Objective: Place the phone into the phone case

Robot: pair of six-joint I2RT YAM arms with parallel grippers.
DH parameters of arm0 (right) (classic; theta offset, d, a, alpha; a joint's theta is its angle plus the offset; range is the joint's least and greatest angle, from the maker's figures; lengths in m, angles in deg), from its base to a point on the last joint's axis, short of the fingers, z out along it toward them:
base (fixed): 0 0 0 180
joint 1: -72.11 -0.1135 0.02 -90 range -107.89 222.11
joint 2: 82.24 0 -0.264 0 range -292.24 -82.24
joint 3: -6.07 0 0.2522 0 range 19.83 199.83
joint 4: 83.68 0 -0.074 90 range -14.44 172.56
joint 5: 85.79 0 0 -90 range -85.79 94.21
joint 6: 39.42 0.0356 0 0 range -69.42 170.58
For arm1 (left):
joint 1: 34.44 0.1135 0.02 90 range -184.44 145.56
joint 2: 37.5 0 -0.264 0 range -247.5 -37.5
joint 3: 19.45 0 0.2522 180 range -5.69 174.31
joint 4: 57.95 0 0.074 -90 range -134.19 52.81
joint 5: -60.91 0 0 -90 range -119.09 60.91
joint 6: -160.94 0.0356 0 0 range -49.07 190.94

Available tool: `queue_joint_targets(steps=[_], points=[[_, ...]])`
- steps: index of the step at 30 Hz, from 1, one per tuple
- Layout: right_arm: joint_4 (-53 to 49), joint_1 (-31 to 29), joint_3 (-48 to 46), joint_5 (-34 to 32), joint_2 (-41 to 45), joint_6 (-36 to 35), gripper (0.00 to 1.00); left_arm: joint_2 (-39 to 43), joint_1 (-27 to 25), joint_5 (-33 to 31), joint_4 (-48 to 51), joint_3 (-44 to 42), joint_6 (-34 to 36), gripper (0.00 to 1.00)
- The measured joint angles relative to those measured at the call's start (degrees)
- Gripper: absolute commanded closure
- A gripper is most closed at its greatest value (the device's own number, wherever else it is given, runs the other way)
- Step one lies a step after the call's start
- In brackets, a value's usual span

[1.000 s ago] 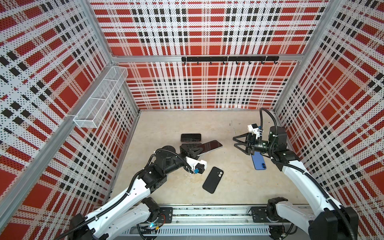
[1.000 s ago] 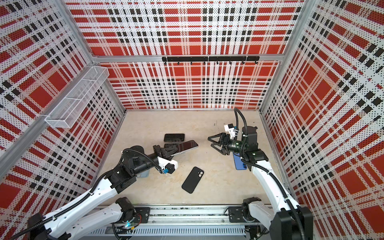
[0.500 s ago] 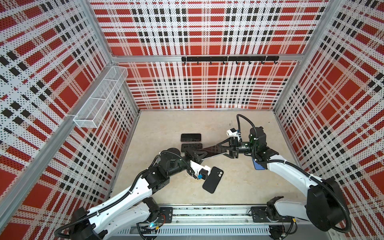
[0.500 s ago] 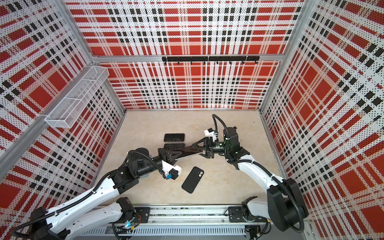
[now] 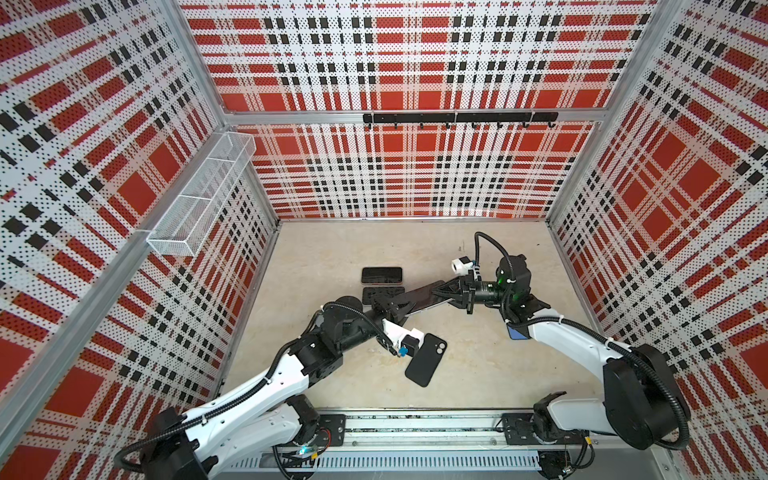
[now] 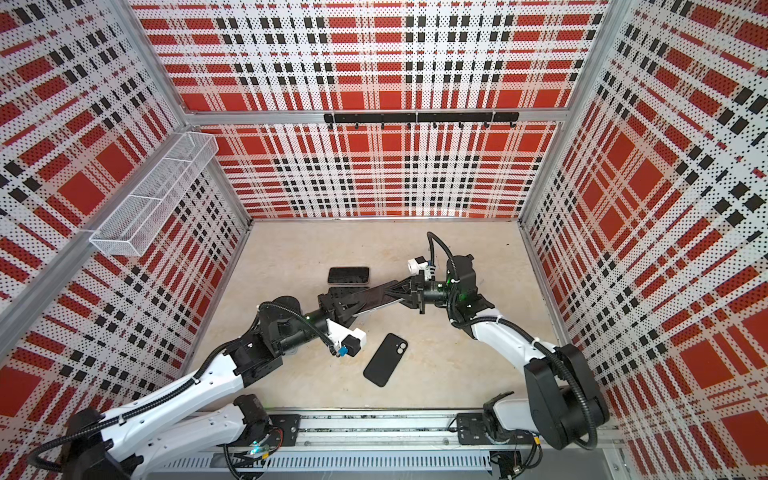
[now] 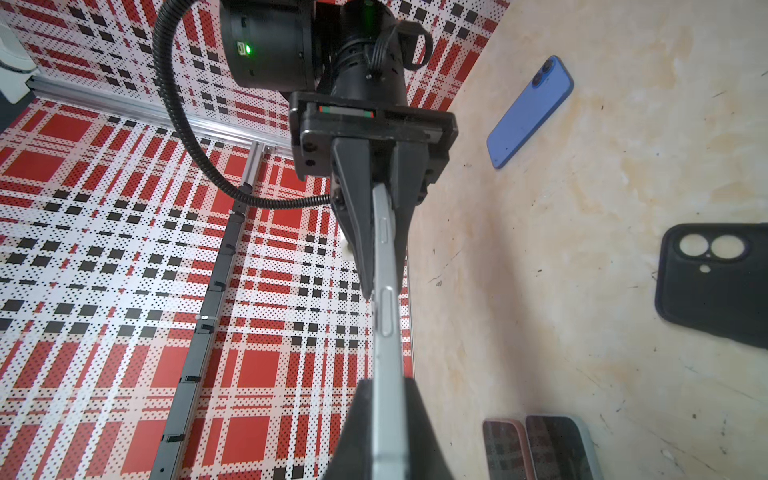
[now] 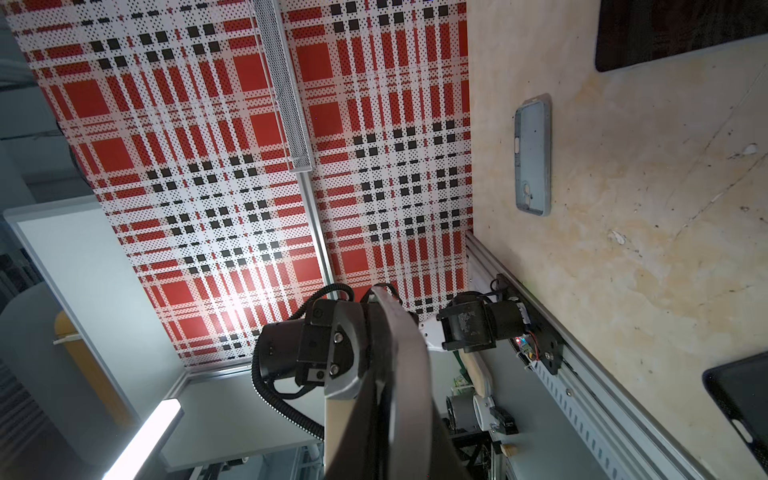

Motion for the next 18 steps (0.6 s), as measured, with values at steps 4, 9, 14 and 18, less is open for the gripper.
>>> queue_joint_targets(steps=[4, 9, 14, 18], points=[[2.6, -0.2, 0.0, -1.0, -0.6, -0.9, 1.00, -0.4, 0.6, -0.8, -0.2, 0.0, -1.3, 0.54], [9.5, 1.7, -0.8, -3.7, -1.9, 2.0, 1.00, 1.0, 0.9, -2.7, -1.0, 0.0, -3.9, 0.01], [15.6, 6.9, -0.8, -7.3, -1.9, 4.4, 1.00, 6.3, 0.9, -4.2, 0.1, 0.0, -7.4, 0.01], [9.2, 10.0, 0.0, -9.4, 0.5, -0.8, 1.00, 13.9, 0.9, -4.9, 2.3, -0.3, -18.9, 0.01]])
